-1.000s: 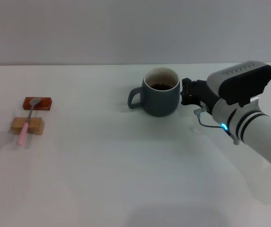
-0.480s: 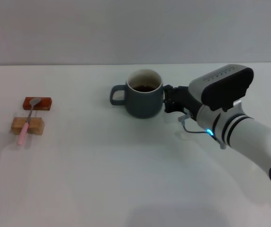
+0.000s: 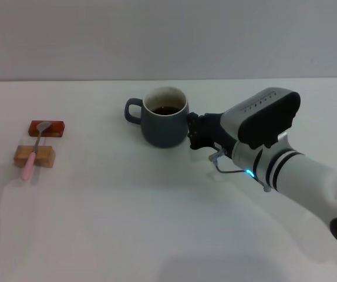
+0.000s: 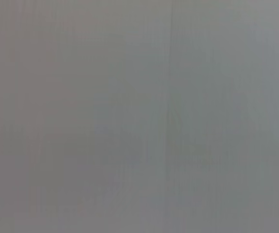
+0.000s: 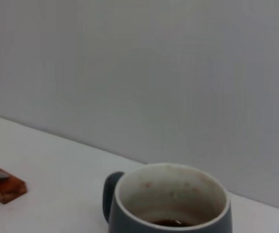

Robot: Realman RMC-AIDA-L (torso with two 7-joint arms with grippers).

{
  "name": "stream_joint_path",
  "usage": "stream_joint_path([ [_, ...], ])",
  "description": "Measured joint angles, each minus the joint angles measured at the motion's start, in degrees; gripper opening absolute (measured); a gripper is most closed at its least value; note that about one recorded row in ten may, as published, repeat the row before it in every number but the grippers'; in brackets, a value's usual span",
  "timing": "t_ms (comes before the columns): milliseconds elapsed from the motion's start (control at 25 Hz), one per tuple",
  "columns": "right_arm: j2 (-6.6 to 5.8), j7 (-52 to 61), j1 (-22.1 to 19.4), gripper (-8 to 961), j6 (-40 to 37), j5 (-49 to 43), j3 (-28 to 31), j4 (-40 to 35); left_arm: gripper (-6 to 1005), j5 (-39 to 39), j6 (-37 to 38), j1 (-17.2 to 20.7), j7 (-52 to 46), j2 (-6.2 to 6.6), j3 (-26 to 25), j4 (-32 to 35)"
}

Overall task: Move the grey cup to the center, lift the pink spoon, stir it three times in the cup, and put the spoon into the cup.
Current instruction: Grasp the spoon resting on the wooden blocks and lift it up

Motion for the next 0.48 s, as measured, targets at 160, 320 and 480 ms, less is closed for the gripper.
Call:
stream_joint_path([
  [160,-0.17,-0.3,-3.0,0,-5.9,-0.1,0.3,-0.2,848,0.0,0.0,0.2,0.0,0.01,0.0,0.0],
  [320,-0.5,-0.3,-8.1,0,-18.3,-0.1,1.0,-3.3,848,0.0,0.0,0.3,0.0,0.17,0.0,0.0],
  [480,-0.53,-0.3,-13.8,0,-32.0,0.1,3.4,-7.2,848,0.1,0.1,0.5,0.0,0.13,1.4,0.0],
])
